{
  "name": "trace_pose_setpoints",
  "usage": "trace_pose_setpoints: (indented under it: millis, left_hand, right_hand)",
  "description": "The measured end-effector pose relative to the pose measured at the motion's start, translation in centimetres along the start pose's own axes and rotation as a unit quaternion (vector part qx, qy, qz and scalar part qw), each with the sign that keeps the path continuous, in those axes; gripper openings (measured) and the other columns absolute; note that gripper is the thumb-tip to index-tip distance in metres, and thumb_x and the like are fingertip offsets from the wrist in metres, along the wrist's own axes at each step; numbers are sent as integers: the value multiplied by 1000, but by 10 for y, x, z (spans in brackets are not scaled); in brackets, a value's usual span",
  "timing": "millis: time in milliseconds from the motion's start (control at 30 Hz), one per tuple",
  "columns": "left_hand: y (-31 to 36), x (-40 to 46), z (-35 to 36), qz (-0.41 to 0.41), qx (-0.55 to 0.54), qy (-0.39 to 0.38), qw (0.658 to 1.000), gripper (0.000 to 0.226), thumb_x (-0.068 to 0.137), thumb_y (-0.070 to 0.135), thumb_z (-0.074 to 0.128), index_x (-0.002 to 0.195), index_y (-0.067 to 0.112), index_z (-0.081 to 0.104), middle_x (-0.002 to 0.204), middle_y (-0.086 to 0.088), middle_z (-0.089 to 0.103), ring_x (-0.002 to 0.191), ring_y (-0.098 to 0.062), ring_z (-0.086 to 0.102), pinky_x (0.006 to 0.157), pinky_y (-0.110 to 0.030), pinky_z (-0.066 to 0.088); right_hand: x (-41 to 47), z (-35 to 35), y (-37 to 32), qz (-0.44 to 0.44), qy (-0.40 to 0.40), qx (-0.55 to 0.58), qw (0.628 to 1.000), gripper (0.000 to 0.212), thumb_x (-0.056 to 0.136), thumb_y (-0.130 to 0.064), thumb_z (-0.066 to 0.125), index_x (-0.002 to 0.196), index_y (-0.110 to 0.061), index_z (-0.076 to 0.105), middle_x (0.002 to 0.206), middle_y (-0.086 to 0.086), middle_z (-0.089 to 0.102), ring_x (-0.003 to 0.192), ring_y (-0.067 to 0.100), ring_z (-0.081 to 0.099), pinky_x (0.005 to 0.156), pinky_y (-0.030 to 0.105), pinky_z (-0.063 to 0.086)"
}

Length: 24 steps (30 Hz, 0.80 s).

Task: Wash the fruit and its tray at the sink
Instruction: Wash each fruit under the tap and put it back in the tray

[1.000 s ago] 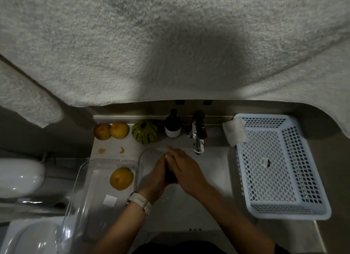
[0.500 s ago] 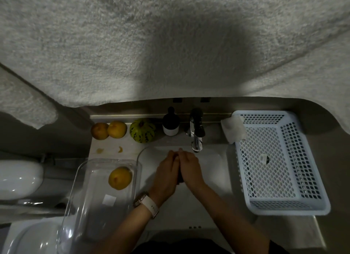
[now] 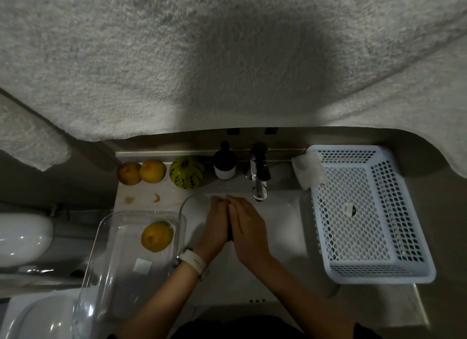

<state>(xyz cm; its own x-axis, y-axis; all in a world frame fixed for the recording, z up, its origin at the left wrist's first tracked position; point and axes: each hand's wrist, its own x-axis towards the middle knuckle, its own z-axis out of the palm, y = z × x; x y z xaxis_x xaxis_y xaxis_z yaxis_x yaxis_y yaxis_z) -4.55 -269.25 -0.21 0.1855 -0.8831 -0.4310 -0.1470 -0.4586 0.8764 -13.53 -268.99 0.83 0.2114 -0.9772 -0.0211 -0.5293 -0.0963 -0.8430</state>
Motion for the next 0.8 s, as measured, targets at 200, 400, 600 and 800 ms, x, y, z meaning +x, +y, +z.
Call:
trace_pose_setpoints:
  millis: [200, 400, 600, 800]
  left_hand:
    - [4, -7, -9, 223, 257, -51, 939, 34, 103, 24, 36, 137, 19, 31, 93, -2, 66, 79, -18, 64, 73, -33, 48]
    - [6, -11, -9, 227, 195, -10, 954, 50, 99, 34, 46, 142, 16, 28, 118, -6, 57, 89, -18, 63, 79, -32, 49]
    - [1, -16, 1, 108, 57, 55, 991, 61, 84, 69, 38, 122, 20, 42, 102, -5, 65, 81, -17, 68, 69, -45, 58]
    - [-5, 1, -4, -91, -135, -38, 986, 75, 79, 81, 24, 78, 25, 74, 69, -5, 73, 61, -15, 70, 53, -26, 50]
  right_hand:
    - [19, 0, 0, 375, -17, 234, 897, 29, 99, -21, 41, 90, -4, 61, 97, 20, 65, 92, 36, 63, 86, 45, 52]
    - [25, -7, -5, 438, -9, 320, 840, 38, 101, -26, 38, 106, 1, 66, 103, 22, 68, 94, 32, 66, 79, 42, 54]
    - [13, -1, -14, 256, 86, 317, 909, 32, 101, -10, 37, 104, -8, 69, 104, 8, 70, 99, 23, 66, 84, 38, 57]
    - [0, 5, -6, -33, 56, 43, 997, 38, 102, -24, 32, 108, -3, 64, 104, 8, 66, 98, 19, 64, 90, 27, 51]
